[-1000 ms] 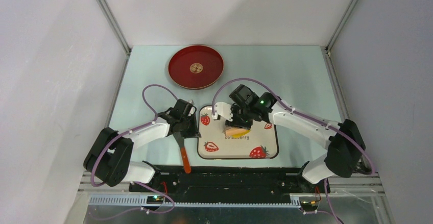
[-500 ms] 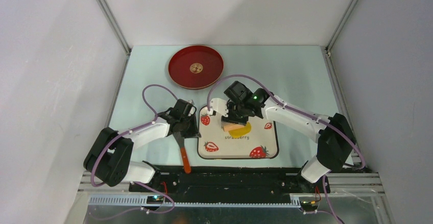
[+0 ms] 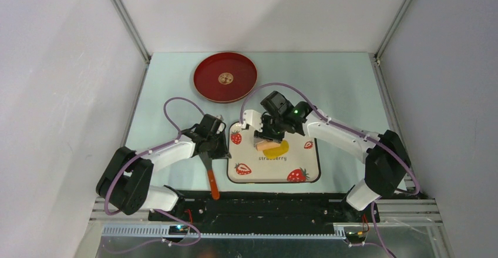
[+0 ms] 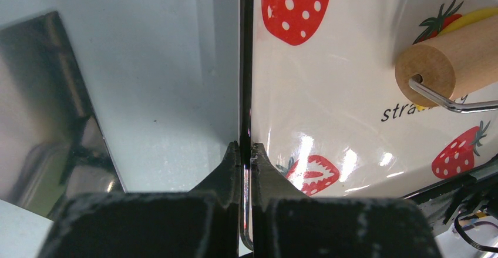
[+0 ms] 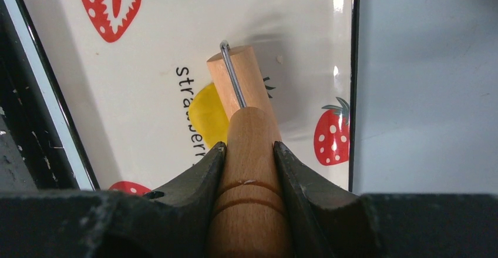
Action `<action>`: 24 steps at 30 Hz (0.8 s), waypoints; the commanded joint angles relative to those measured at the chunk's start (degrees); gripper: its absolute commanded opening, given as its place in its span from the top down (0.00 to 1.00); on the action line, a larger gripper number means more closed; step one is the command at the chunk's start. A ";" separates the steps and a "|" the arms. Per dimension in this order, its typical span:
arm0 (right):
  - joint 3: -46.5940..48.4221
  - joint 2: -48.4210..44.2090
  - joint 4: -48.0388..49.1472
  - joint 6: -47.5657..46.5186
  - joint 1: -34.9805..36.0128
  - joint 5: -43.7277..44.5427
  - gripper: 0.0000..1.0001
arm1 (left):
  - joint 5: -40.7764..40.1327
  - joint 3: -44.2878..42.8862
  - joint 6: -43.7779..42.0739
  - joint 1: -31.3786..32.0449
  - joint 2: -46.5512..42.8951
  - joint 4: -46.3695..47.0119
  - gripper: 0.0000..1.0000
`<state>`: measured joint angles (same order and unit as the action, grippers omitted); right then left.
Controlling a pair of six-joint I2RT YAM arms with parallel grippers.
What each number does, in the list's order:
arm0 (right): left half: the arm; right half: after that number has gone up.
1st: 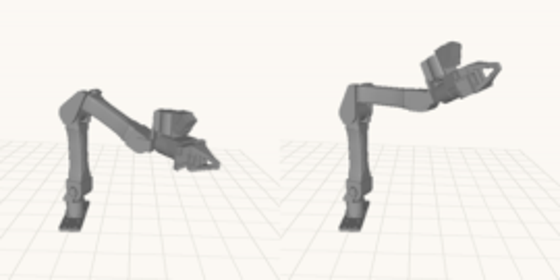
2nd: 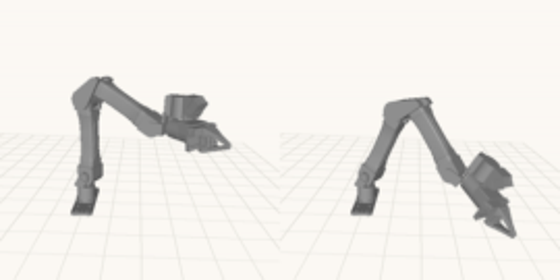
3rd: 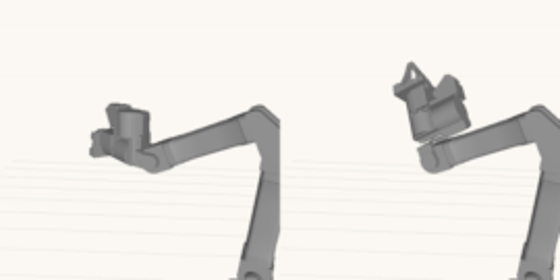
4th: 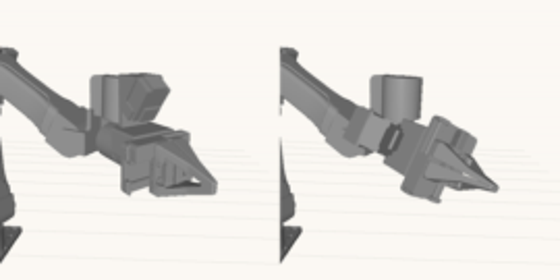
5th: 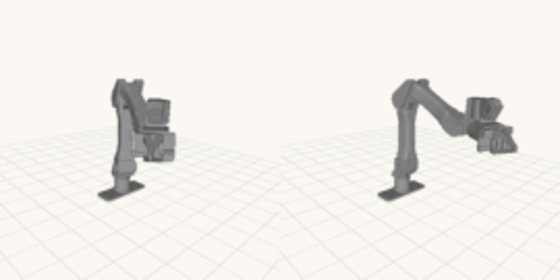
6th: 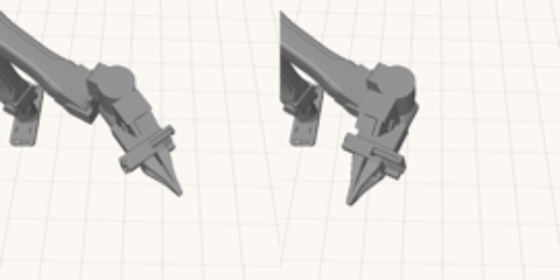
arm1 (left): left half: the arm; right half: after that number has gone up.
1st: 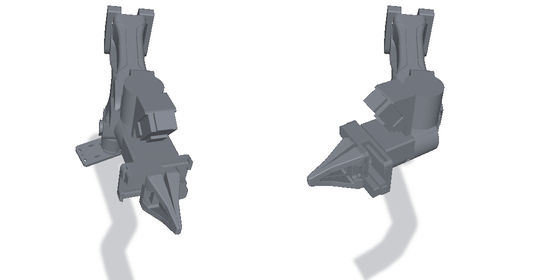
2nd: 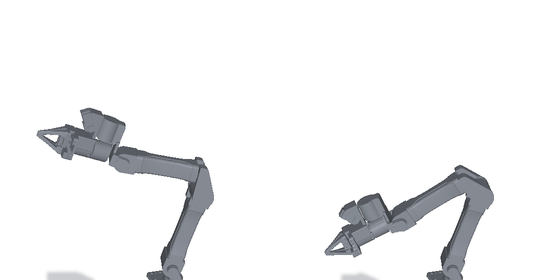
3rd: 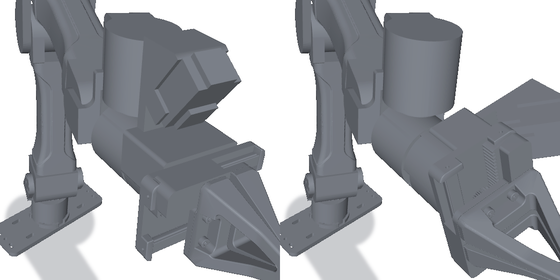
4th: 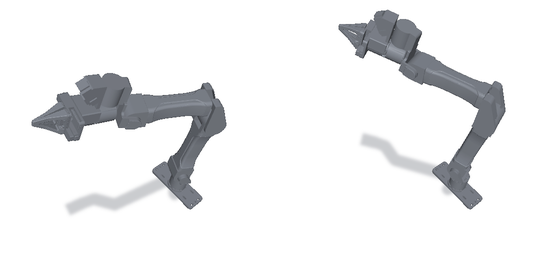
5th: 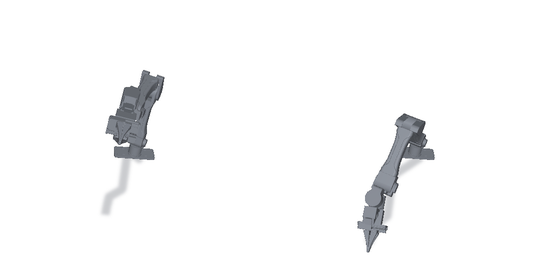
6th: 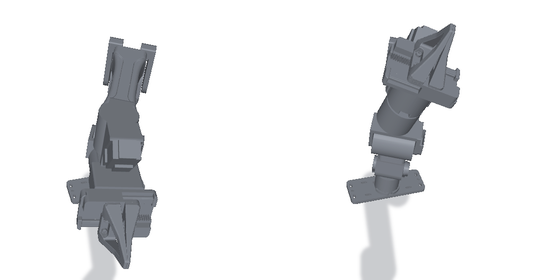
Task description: Roll out the dumpling wrappers from the dough
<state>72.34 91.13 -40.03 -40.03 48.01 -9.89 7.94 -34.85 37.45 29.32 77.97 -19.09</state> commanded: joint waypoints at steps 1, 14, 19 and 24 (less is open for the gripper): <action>-4.13 5.12 -2.64 1.00 -2.00 -1.34 1.00 | -7.69 2.34 -3.39 -1.20 2.01 -5.83 1.00; -3.92 6.84 0.23 1.24 -4.96 -0.34 1.00 | -7.71 2.43 -3.43 -1.20 1.83 -5.86 1.00; -2.54 6.10 0.08 1.18 -6.16 2.83 1.00 | -7.73 2.55 -3.41 -1.20 1.84 -5.83 1.00; -0.26 1.75 0.42 2.13 -6.64 6.39 1.00 | -7.71 2.51 -3.43 -1.20 1.83 -5.87 1.00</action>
<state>72.51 93.19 -34.76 -37.10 43.90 -15.27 7.94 -34.85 37.47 29.32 77.97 -19.09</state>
